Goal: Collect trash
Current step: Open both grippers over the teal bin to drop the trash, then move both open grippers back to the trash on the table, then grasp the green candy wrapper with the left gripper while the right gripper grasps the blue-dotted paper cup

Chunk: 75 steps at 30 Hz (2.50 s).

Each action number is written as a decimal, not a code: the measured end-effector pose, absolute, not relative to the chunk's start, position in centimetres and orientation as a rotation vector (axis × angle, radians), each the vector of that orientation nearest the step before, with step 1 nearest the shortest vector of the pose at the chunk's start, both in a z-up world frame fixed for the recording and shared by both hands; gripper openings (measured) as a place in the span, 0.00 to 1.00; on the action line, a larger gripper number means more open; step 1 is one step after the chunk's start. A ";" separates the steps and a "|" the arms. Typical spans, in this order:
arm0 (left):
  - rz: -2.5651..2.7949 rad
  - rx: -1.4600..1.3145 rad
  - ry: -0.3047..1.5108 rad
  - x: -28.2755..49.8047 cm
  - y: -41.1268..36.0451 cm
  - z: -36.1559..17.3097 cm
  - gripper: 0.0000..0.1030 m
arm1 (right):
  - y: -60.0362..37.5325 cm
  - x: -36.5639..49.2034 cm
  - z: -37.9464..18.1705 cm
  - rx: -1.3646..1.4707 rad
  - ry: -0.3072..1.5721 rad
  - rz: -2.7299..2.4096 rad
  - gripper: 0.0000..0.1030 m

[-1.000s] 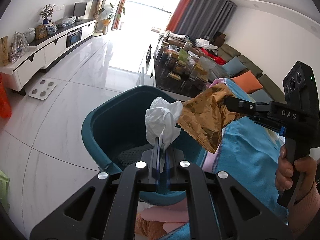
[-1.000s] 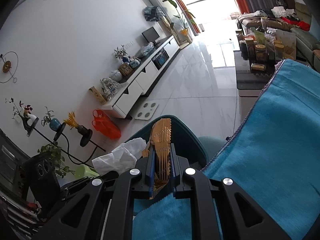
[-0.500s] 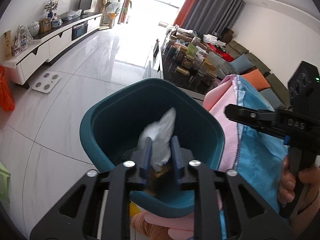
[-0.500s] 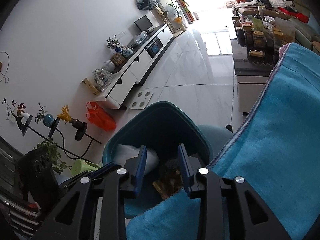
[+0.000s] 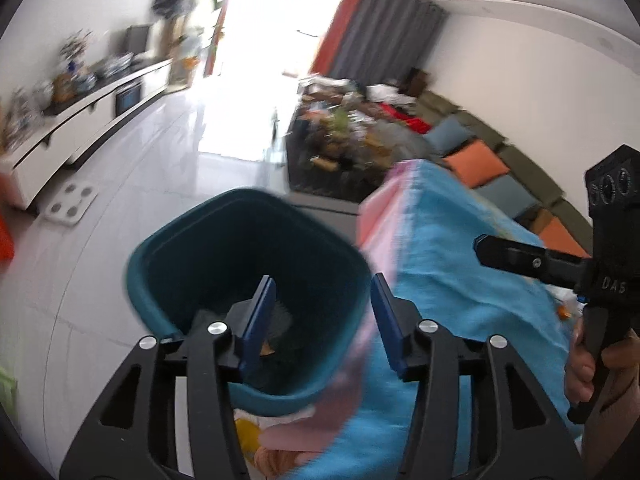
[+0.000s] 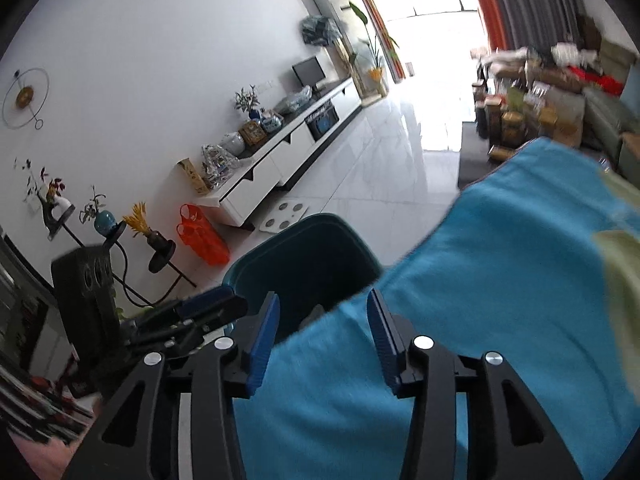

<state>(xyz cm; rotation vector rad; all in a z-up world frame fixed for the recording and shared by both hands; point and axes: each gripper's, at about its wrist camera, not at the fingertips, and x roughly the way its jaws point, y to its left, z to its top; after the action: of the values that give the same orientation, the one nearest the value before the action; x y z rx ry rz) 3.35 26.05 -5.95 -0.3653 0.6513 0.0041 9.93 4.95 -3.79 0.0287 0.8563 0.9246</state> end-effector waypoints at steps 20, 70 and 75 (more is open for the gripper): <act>-0.639 -0.146 0.684 5.2 1.2 -4.2 0.52 | -20.3 3.1 -1.5 0.174 0.665 0.449 0.47; -0.799 -0.138 0.926 9.2 -11.6 -9.0 0.32 | -29.8 0.7 -8.6 0.407 0.762 0.488 0.03; -0.803 -0.150 0.900 8.6 -10.6 -8.6 0.24 | -29.0 0.2 -8.4 0.406 0.752 0.501 0.02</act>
<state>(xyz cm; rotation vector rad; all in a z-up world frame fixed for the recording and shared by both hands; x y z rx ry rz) 8.60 -10.55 -8.60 -0.1502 0.8996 -0.8034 0.17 -29.02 -8.45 0.4056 0.7523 0.5015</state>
